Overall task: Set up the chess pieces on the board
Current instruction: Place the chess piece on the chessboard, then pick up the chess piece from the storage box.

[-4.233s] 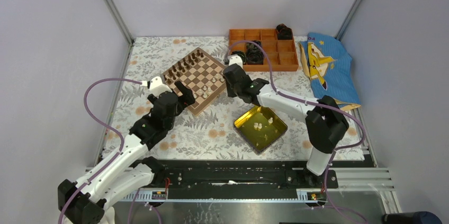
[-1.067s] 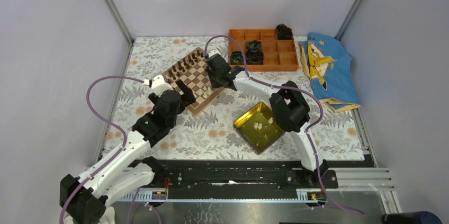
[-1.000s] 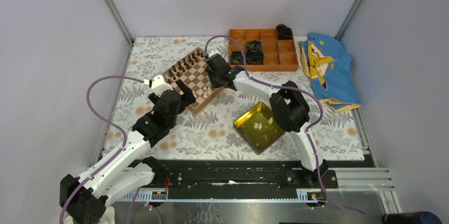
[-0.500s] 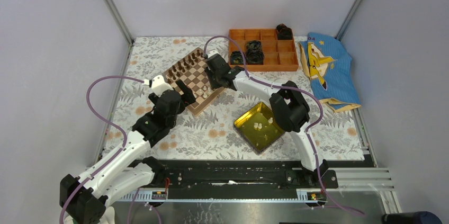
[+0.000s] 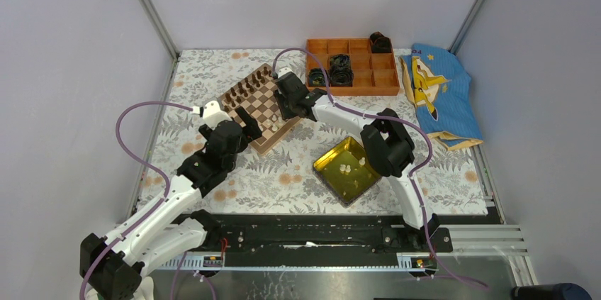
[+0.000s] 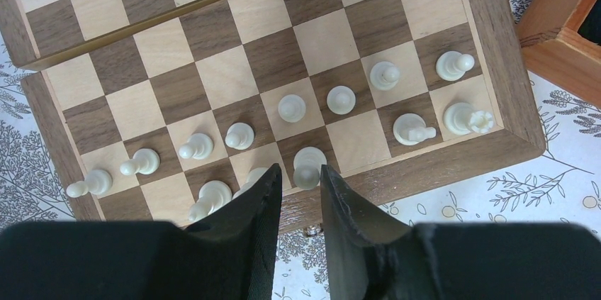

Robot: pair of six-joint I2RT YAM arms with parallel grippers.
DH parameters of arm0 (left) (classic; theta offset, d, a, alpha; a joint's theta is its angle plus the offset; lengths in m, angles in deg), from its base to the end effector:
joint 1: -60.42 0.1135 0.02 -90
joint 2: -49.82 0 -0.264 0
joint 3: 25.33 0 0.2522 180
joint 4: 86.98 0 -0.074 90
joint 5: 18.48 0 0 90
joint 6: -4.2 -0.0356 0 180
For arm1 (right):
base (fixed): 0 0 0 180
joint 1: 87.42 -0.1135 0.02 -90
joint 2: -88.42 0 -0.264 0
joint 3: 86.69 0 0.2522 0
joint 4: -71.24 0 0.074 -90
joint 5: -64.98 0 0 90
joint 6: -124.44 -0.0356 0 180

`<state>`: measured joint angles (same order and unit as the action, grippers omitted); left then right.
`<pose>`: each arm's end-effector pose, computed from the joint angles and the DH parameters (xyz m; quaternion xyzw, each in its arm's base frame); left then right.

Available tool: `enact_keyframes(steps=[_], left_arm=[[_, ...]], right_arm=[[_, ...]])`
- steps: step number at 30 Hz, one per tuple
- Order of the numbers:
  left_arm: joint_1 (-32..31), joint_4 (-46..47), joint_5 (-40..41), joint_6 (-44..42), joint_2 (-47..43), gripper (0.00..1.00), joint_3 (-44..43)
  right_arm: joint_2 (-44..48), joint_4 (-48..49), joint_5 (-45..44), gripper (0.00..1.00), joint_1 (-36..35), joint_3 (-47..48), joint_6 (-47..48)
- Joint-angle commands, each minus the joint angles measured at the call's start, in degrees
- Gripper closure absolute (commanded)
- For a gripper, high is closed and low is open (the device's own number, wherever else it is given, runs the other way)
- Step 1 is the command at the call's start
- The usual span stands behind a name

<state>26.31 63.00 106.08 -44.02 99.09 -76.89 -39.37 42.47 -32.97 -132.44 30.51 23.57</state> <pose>0.1696 -0.0905 0.2756 -0.2079 0.8052 -0.1031 0.5457 0.3669 0.3602 0.2065 -0.2364 0.8707 0.1446 0.4063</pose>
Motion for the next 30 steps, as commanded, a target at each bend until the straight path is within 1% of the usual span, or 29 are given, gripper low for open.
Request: enact_keyframes(steps=[1, 9, 16, 21, 27, 30], left_arm=[[-0.26, 1.31, 1.3, 0.58, -0.56, 0.01, -0.79], [-0.24, 1.29, 1.27, 0.58, -0.41, 0.01, -1.05], [-0.26, 1.31, 1.36, 0.5, -0.55, 0.01, -0.99], [-0.26, 1.22, 1.51, 0.41, -0.85, 0.01, -0.97], [-0.25, 0.95, 1.47, -0.19, -1.01, 0.01, -1.13], [-0.26, 1.3, 1.35, -0.21, -1.53, 0.01, -0.86]], right_arm=[[2.41, 0.45, -0.57, 0.66, -0.51, 0.56, 1.02], [5.61, 1.06, -1.58, 0.66, -0.51, -1.36, 1.64], [13.58, 2.88, -3.36, 0.66, -0.94, -7.75, 1.69], [22.4, 4.54, -4.8, 0.63, -1.44, -16.71, 0.22], [36.62, 5.92, -6.67, 0.56, -2.1, -32.19, -2.4], [42.97, 5.85, -6.91, 0.54, -2.58, -39.75, -4.05]])
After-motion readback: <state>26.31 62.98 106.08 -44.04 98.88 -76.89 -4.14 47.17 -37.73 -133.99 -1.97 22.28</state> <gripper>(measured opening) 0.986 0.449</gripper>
